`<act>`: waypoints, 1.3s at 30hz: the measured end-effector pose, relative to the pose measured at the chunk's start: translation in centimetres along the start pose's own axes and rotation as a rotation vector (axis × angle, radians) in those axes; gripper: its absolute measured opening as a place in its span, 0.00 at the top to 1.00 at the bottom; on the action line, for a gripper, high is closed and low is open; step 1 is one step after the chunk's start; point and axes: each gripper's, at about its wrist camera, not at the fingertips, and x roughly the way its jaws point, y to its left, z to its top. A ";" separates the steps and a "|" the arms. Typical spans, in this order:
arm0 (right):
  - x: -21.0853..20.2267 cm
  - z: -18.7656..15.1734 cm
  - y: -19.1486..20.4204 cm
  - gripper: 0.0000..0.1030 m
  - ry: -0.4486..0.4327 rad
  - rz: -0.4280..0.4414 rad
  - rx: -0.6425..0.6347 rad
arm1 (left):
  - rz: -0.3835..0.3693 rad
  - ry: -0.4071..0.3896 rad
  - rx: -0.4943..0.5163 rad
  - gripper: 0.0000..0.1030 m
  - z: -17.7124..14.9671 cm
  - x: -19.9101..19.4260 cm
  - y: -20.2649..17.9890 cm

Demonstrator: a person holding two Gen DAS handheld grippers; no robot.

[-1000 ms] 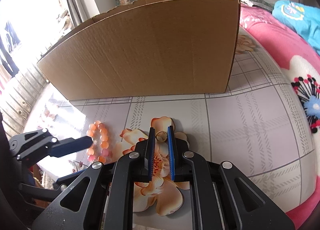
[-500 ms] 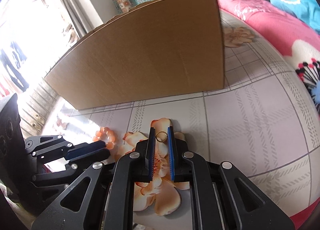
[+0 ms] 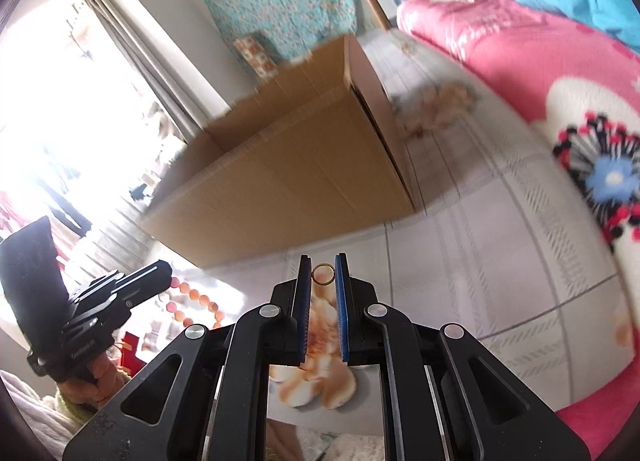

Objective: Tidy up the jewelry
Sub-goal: 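Carry the ring and bracelet into the box and open both tools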

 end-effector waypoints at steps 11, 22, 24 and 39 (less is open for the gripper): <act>-1.0 8.5 5.9 0.90 -0.099 0.083 -0.166 | -0.062 -0.131 -0.041 0.91 8.1 -4.9 3.1; 7.0 15.1 6.9 0.90 0.108 -0.031 -0.261 | -0.128 0.232 -0.223 0.91 15.9 8.3 9.9; 7.5 15.5 6.6 0.90 0.112 -0.040 -0.274 | -0.136 0.325 -0.260 0.91 16.5 11.9 11.0; 9.7 16.2 3.2 0.90 0.188 -0.035 -0.265 | -0.133 0.577 -0.338 0.91 17.4 23.9 12.0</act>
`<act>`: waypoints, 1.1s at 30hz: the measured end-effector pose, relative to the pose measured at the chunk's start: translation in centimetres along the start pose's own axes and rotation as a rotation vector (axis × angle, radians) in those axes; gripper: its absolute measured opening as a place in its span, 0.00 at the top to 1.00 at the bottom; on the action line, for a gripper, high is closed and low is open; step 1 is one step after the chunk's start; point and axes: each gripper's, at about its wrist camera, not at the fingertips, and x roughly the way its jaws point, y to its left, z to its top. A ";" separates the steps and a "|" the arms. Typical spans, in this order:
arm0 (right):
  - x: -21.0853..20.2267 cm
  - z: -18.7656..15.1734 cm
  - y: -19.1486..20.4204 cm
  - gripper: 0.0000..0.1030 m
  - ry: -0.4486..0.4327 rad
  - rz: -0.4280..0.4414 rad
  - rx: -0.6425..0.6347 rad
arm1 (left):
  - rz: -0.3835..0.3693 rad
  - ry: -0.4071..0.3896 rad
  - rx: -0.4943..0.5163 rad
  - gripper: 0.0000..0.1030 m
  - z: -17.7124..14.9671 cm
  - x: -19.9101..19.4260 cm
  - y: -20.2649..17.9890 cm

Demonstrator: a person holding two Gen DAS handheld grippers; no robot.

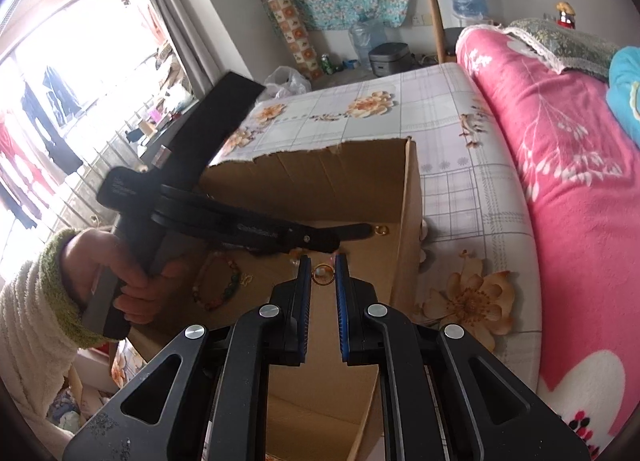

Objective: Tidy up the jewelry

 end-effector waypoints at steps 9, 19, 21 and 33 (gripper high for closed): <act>1.3 0.6 1.2 0.75 0.054 -0.026 -0.036 | 0.043 -0.100 -0.042 0.64 -2.1 -4.5 1.8; -2.7 0.2 1.0 0.67 -0.062 -0.108 0.006 | 0.054 -0.374 0.050 0.39 -10.2 -14.4 1.0; -3.4 -0.2 0.2 0.64 -0.071 -0.120 0.038 | 0.087 -0.450 0.045 0.30 -12.7 -16.4 1.7; -1.5 -4.2 -0.3 0.48 0.065 -0.051 0.165 | -0.073 -0.460 -0.286 0.17 -21.4 -13.5 10.4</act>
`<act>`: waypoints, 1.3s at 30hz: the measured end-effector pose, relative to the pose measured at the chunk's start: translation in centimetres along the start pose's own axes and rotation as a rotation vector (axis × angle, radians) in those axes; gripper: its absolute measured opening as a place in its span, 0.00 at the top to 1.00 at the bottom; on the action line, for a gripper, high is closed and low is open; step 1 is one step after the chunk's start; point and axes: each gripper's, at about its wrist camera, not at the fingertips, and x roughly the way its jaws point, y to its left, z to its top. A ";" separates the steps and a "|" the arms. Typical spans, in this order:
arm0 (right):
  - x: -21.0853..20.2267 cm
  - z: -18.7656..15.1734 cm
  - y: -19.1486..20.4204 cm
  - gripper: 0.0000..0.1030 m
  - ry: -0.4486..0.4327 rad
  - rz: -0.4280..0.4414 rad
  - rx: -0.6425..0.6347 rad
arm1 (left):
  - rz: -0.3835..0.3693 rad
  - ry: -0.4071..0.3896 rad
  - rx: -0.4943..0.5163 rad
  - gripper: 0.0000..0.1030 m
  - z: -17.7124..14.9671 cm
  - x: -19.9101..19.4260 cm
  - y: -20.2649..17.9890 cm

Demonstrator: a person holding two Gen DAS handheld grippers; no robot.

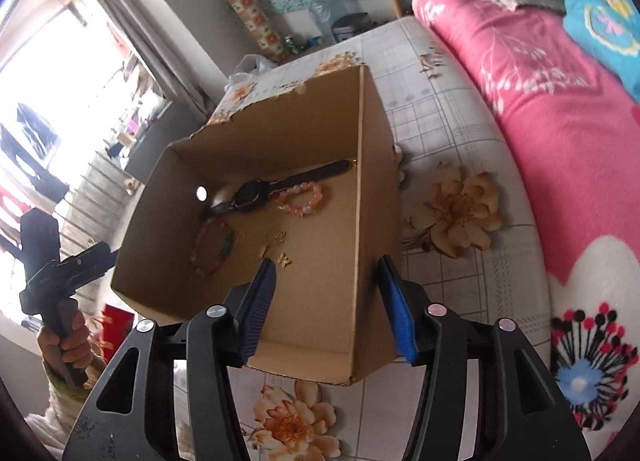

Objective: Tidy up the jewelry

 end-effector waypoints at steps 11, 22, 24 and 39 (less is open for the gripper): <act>-2.0 -4.5 2.3 0.48 0.020 0.020 0.008 | 0.006 -0.054 -0.028 0.15 -3.7 -2.1 0.4; -4.8 -8.5 1.9 0.48 -0.047 0.023 0.064 | -0.002 -0.060 0.007 0.15 -9.6 -4.5 -1.1; -5.4 -8.7 1.9 0.48 -0.067 0.035 0.067 | 0.013 -0.082 0.028 0.15 -9.9 -4.8 -1.5; -10.4 -16.7 8.5 0.09 -0.242 -0.116 -0.157 | 0.165 -0.207 0.243 0.05 -17.8 -8.4 -8.1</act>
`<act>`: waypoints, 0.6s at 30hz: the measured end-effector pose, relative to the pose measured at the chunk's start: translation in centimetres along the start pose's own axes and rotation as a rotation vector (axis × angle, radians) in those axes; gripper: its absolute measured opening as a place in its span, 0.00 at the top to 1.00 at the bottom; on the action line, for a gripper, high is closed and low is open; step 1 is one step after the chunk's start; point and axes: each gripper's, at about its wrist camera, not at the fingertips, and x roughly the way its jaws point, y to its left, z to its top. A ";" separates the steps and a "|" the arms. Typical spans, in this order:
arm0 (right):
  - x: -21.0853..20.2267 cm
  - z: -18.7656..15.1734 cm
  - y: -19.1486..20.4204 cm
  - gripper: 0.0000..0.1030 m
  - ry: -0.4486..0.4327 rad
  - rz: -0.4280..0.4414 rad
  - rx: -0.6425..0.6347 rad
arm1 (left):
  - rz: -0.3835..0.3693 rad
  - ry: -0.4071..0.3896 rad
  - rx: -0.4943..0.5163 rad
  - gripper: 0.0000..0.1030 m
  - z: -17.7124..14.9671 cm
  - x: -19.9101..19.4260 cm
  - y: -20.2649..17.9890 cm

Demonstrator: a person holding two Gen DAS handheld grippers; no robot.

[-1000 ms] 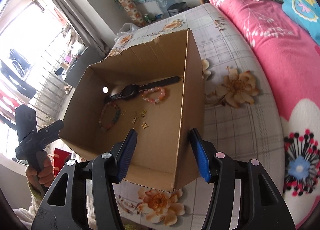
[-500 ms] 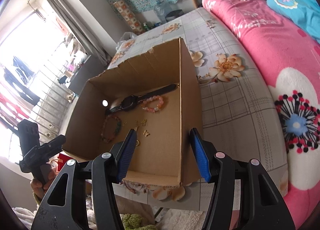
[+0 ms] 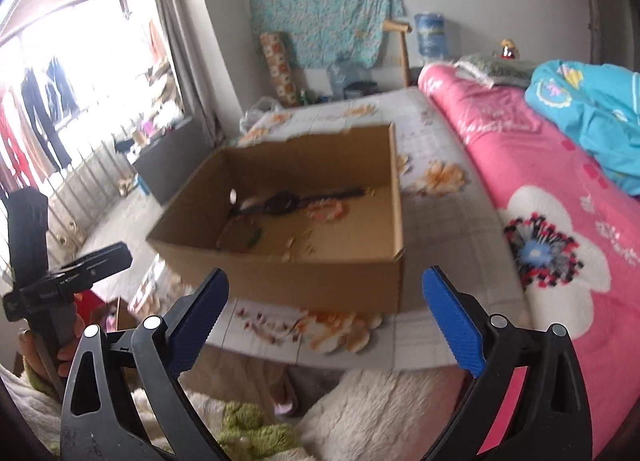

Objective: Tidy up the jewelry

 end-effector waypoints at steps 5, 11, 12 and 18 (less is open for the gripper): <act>3.7 -1.6 1.7 0.09 0.102 -0.120 -0.029 | 0.167 0.018 0.073 0.05 -1.5 2.1 -1.7; 5.4 -1.8 1.9 0.08 0.136 -0.183 -0.020 | 0.362 -0.015 0.166 0.05 -1.3 3.8 -2.5; 5.7 -1.7 1.9 0.08 0.140 -0.207 -0.023 | 0.366 -0.005 0.177 0.05 -1.2 4.1 -2.6; 6.5 -1.3 1.6 0.08 0.149 -0.231 0.011 | 0.332 0.060 0.139 0.05 -0.8 6.1 -2.3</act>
